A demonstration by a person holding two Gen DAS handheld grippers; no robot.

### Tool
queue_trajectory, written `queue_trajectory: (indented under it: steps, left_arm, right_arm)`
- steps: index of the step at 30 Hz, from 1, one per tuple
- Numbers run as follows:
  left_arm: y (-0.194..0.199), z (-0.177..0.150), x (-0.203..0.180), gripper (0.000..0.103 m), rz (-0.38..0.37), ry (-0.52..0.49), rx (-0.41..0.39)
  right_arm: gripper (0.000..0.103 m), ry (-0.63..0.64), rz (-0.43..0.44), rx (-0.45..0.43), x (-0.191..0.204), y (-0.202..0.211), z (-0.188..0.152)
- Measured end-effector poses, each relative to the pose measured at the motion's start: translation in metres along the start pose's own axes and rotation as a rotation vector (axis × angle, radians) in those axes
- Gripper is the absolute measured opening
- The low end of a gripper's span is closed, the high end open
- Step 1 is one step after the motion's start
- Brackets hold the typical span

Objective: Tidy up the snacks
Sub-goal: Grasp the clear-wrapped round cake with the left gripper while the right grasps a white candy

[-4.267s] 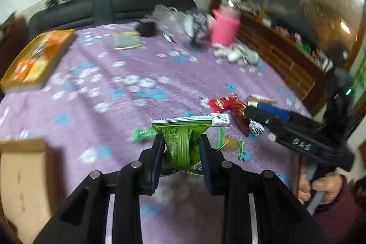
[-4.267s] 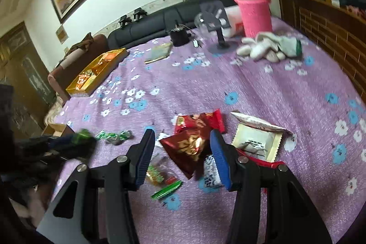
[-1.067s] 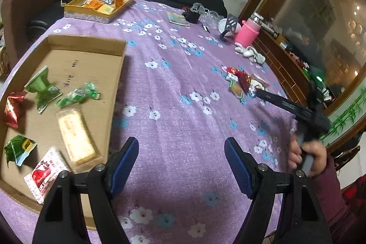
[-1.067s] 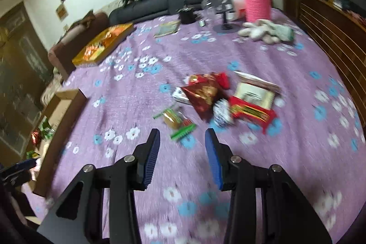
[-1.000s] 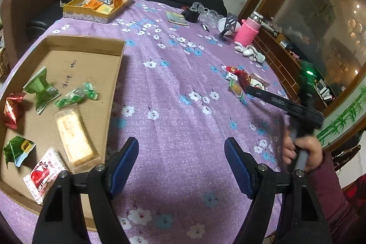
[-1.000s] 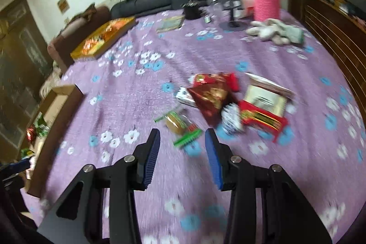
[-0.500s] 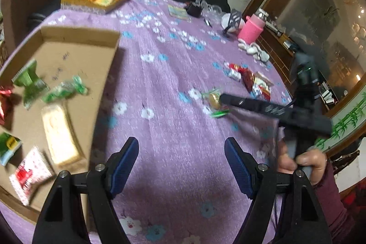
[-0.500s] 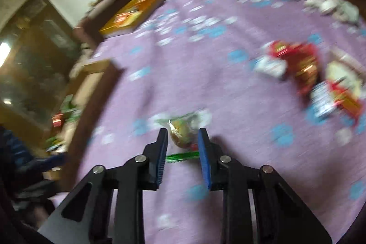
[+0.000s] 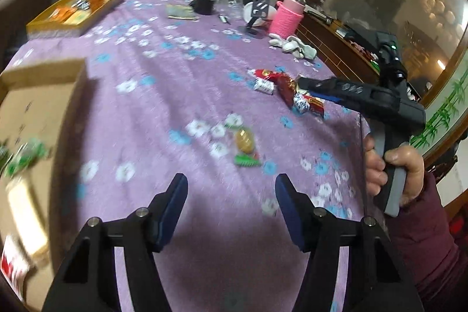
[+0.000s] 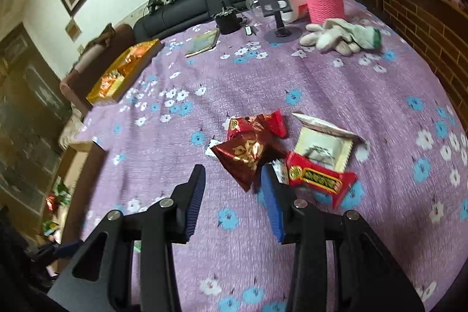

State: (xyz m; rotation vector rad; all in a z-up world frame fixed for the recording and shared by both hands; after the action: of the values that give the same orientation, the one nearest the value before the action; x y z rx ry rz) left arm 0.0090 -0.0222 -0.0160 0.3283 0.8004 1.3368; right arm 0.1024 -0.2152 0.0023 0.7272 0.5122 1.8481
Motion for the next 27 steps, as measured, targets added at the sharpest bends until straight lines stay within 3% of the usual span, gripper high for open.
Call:
queue_trajectory:
  steps: [3, 10, 13, 14, 15, 20, 25, 27]
  left_arm:
    - [-0.021, 0.010, -0.004, 0.062, -0.009, -0.012, 0.007]
    - [-0.079, 0.020, -0.017, 0.064, 0.038, -0.095, 0.071]
    - [-0.089, 0.017, -0.029, 0.057, 0.067, -0.170, 0.071]
    - [-0.089, 0.017, -0.030, 0.037, 0.077, -0.184, 0.061]
    - [-0.090, 0.017, -0.030, 0.029, 0.064, -0.184, 0.068]
    - [-0.083, 0.019, -0.020, 0.025, 0.045, -0.136, 0.046]
    - [-0.064, 0.022, -0.015, 0.024, 0.031, -0.110, 0.012]
    - [-0.057, 0.022, -0.011, 0.024, 0.019, -0.082, 0.001]
  right_arm:
    - [0.041, 0.079, -0.074, 0.001, 0.005, -0.013, 0.001]
    - [0.041, 0.103, -0.103, 0.006, 0.000, -0.038, 0.002]
    - [0.027, 0.097, -0.115, 0.002, -0.004, -0.040, -0.001]
    - [0.022, 0.086, -0.108, -0.001, -0.005, -0.039, -0.001]
    - [0.008, 0.070, -0.098, -0.001, -0.008, -0.038, -0.002]
    - [0.001, -0.002, -0.042, -0.001, -0.019, -0.033, -0.002]
    - [0.001, -0.061, 0.040, -0.025, -0.026, -0.017, 0.000]
    - [0.006, -0.048, 0.051, -0.020, -0.021, -0.015, 0.002]
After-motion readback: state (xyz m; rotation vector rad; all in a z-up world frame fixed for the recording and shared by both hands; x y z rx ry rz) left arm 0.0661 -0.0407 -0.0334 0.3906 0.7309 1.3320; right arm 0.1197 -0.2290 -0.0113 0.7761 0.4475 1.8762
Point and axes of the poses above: each gripper's, at about its wrist camera, not at the fingertips, and y roughly against the way its jaws point, x to its left, z to its top, the point moved 1 cm from there along -y, roughly the way its jaws point, and after that the axes turned 8 degrees about -x, right-handed, at the moved point
